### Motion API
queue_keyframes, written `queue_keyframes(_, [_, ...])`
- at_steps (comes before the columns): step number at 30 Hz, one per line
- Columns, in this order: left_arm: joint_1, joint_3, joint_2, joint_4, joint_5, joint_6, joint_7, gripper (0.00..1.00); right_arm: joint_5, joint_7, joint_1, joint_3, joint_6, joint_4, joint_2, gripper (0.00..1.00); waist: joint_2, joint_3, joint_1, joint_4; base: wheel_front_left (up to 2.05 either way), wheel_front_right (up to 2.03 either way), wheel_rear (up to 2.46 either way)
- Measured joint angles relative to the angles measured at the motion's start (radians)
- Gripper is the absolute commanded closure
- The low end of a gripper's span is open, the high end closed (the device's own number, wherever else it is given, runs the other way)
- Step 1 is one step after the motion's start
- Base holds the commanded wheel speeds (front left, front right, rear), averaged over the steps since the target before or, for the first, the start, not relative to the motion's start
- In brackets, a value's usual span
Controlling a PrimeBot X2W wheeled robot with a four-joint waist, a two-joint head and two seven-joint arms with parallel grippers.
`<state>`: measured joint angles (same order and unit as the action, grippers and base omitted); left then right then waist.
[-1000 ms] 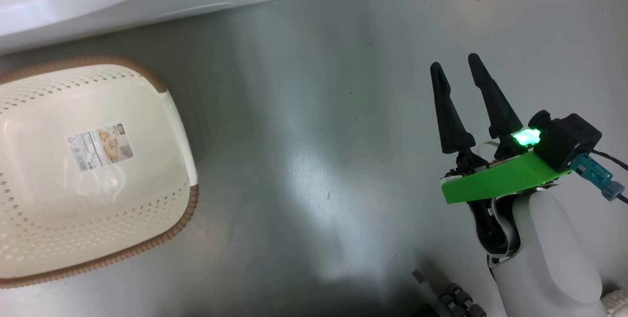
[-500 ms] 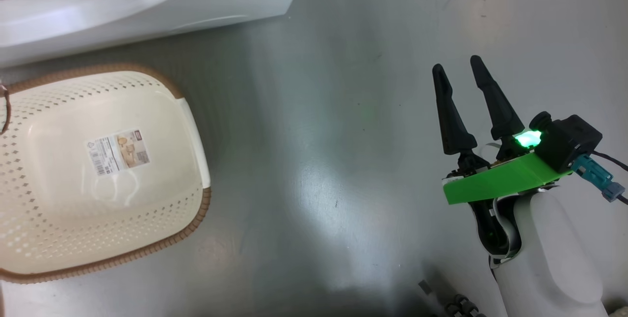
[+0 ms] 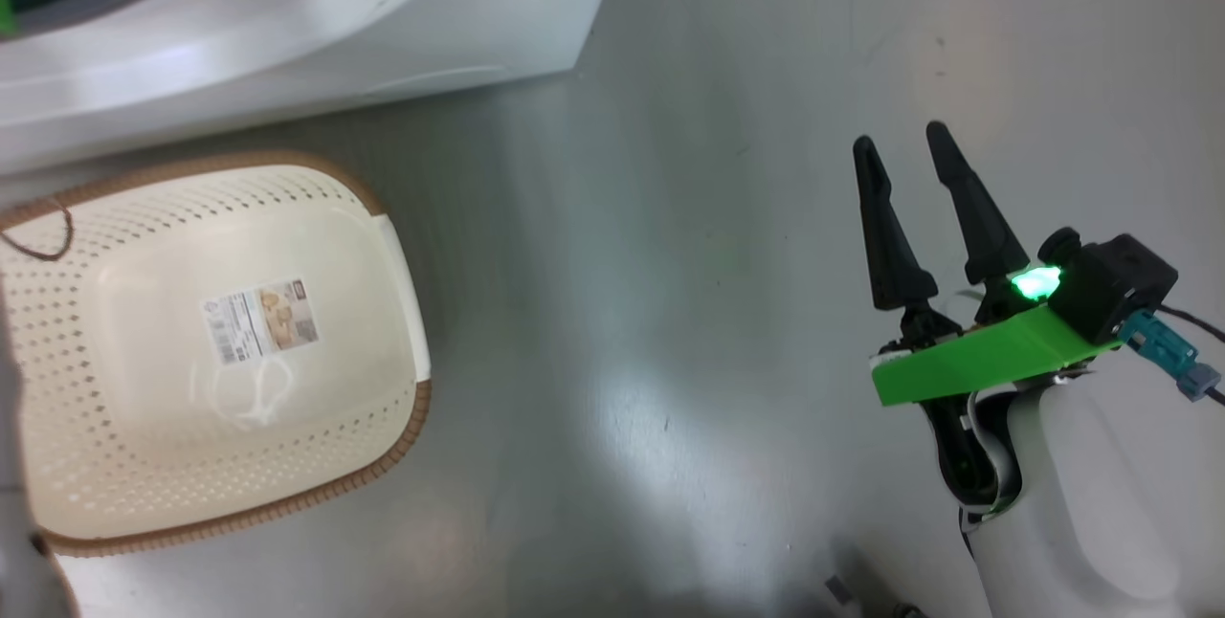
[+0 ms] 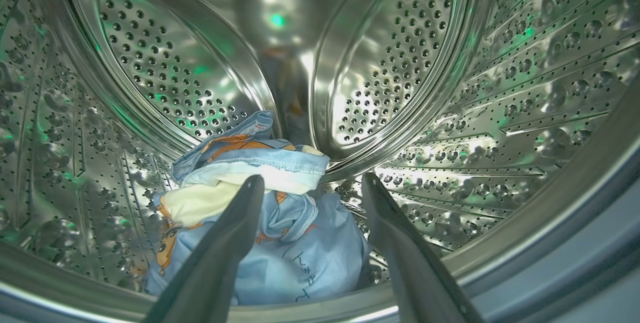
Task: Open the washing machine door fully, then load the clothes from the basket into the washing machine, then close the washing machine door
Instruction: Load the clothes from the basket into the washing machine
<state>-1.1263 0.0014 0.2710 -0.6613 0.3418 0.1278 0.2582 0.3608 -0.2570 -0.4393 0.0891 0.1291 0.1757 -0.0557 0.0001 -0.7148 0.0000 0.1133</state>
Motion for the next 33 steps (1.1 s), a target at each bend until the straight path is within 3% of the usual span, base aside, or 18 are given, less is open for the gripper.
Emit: queue_keyframes(33, [0.686,0.131,-0.162,0.417,-0.089,0.0,0.0,0.0,-0.044,0.0,0.124,-0.028,0.0,0.062,0.0,0.0,-0.0001,0.305,0.0,-0.052,0.0,0.0,0.0])
